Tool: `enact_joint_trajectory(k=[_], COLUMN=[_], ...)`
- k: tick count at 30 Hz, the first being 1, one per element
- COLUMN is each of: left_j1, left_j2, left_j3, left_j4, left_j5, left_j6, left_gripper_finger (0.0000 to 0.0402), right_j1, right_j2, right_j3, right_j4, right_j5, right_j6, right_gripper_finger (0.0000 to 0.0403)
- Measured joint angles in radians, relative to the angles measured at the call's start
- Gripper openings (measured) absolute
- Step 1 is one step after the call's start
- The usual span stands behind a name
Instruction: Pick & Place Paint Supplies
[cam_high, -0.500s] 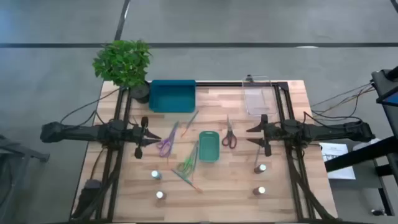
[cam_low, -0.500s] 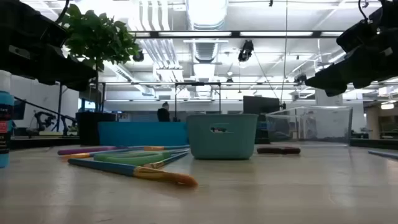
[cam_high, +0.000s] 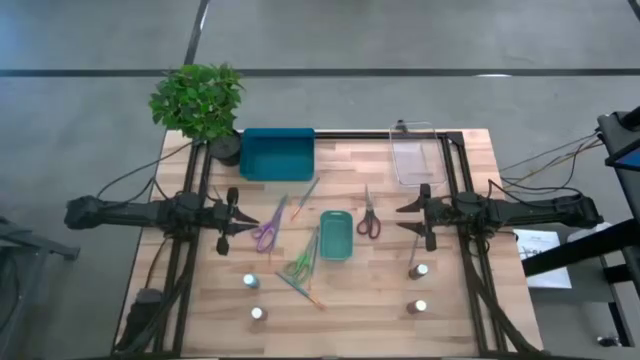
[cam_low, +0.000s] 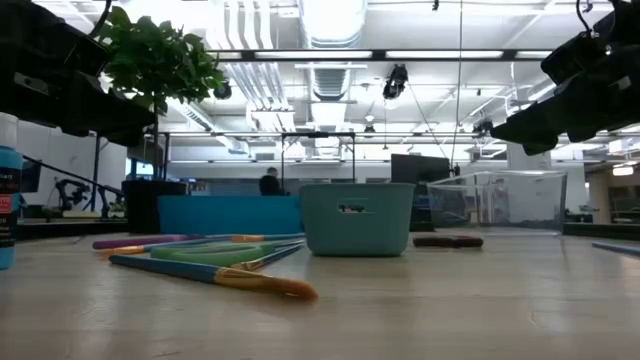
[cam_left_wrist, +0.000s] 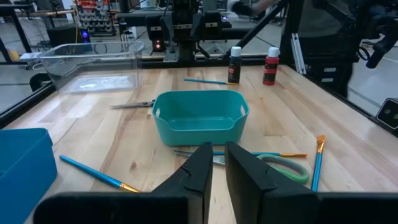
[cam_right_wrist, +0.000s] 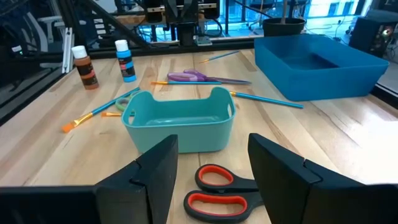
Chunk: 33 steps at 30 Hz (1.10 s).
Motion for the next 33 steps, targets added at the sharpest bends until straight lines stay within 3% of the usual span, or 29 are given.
enact_joint_trajectory(k=[28, 33], left_j1=[0.0, 0.0], left_j2=[0.0, 0.0], left_j3=[0.0, 0.0], left_j4=[0.0, 0.0], left_j5=[0.0, 0.0], left_j6=[0.002, 0.002], left_gripper_finger=[0.0053, 0.0053], right_j1=[0.0, 0.0], right_j2=[-0.001, -0.001], right_j3=[0.0, 0.0], right_j4=[0.013, 0.016], right_j5=[0.0, -0.001], right_j6=[0.002, 0.311], right_gripper_finger=[0.0192, 0.0192])
